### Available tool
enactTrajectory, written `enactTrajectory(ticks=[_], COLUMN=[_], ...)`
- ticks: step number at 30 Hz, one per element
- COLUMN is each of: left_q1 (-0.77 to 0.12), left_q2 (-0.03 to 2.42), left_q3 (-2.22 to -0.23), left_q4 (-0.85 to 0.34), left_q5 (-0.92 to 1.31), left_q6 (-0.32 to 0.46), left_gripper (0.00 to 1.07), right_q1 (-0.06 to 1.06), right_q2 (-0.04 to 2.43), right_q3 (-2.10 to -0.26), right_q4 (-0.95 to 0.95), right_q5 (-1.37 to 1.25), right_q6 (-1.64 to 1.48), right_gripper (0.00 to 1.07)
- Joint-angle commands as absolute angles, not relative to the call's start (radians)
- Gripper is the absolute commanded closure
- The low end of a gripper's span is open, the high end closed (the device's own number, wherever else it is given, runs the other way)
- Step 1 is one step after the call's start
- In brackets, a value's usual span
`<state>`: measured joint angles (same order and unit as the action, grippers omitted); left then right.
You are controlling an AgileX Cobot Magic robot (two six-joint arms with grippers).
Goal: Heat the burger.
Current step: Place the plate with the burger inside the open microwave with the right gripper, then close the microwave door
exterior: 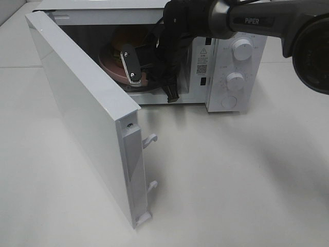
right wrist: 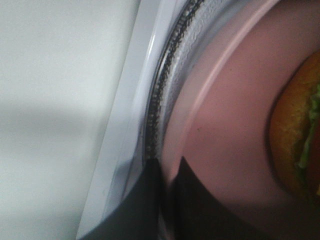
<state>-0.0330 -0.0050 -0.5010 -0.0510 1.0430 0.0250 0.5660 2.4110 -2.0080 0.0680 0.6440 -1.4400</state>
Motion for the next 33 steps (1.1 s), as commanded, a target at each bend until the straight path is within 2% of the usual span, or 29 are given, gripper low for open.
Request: enactTrajectory(ticks=[1,3,4,5,7,8,9,10,11,12,33], left_q1=[-0.033,-0.033,-0.033,-0.033,-0.033,-0.033,-0.033,-0.033,-0.033,-0.033,-0.033], left_q2=[-0.021,-0.021,-0.021,-0.021,-0.021,-0.021,-0.021,-0.021,-0.021,-0.021,-0.021], left_q3=[-0.499,-0.499,-0.499,-0.499,-0.499,-0.499,-0.499,-0.499,-0.499,-0.499,-0.499], left_q4=[-0.058,-0.058,-0.058,-0.058,-0.058,-0.058,-0.058,-0.058,-0.058,-0.058,-0.058], left_q5=[1.035,1.035,1.035,1.035,1.035,1.035,1.035,1.035,1.035,1.035,1.035], left_q6=[0.027,0.027,0.027,0.027,0.027,0.027,0.027,0.027,0.027,0.027,0.027], left_gripper=[0.07,0.07,0.07,0.07,0.07,0.07,0.07,0.07,0.07,0.07,0.07], right_q1=[0.562,0.562,0.564,0.564,0.564,0.564,0.564,0.564,0.564,0.564,0.564], right_q2=[2.401,2.401,2.401,2.401,2.393,2.393,2.389,2.389,2.384,2.383,2.319], right_q3=[-2.024,-2.024,-2.024,-2.024,-2.024,-2.024,-2.024,-2.024,-2.024,-2.024,-2.024], right_q4=[0.073,0.075,0.075,0.075,0.086,0.086,0.091,0.091,0.091,0.091,0.090], right_q5=[0.582,0.584,0.586,0.586,0.603,0.603,0.614,0.614,0.625,0.635,0.867], right_q6=[-1.422,-1.414,-1.401,-1.401,-1.401,-1.401,-1.394,-1.394,-1.374,-1.371,-1.384], right_gripper=[1.03,0.99,0.89,0.89,0.69,0.69,0.54,0.54,0.43,0.40,0.38])
